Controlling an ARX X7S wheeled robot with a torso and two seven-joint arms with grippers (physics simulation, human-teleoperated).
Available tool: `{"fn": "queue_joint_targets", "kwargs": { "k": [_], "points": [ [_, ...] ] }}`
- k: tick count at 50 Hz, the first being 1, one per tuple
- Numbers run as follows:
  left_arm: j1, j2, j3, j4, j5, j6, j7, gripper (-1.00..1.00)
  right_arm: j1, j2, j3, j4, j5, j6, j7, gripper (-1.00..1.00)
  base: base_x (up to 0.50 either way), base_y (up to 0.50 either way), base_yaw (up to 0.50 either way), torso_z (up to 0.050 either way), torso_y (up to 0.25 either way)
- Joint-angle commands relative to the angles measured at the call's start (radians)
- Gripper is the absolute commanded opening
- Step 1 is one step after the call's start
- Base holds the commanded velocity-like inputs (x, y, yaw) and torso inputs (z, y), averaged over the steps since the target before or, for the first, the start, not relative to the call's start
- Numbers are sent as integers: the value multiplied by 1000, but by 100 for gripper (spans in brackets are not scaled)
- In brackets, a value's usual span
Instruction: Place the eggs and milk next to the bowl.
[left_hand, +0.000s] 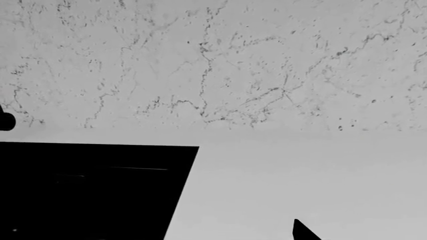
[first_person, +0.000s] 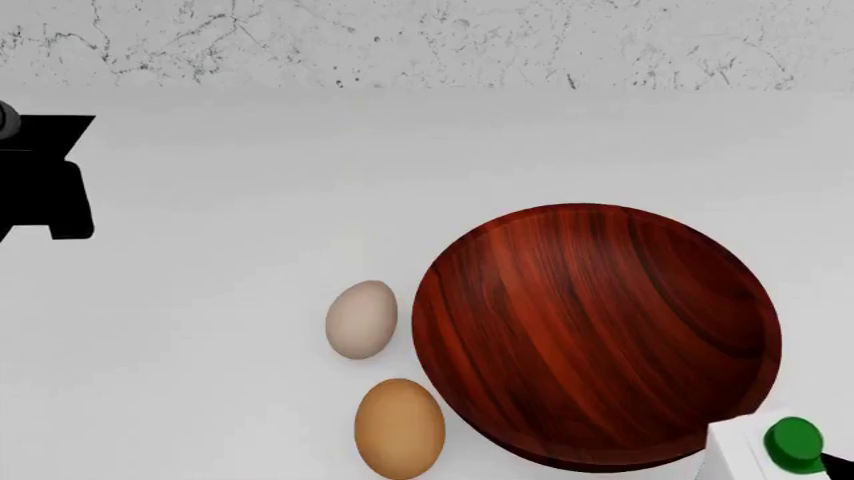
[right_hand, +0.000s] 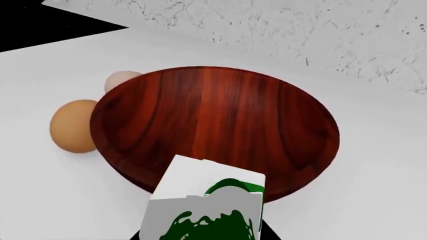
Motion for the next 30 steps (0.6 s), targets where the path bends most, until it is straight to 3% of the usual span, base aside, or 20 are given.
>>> {"fn": "queue_joint_targets", "kwargs": {
  "k": [1,30],
  "points": [
    [-14,13,5,-3,-3,1,18,100,9,-23,-37,37,-48,-50,-31,-100,0,0,0,0,0],
    [-18,11,15,-28,-5,17,17,100,7,-35,-62,76,-68,-61,-35,-100,2,0,2,0,0]
  ]
}}
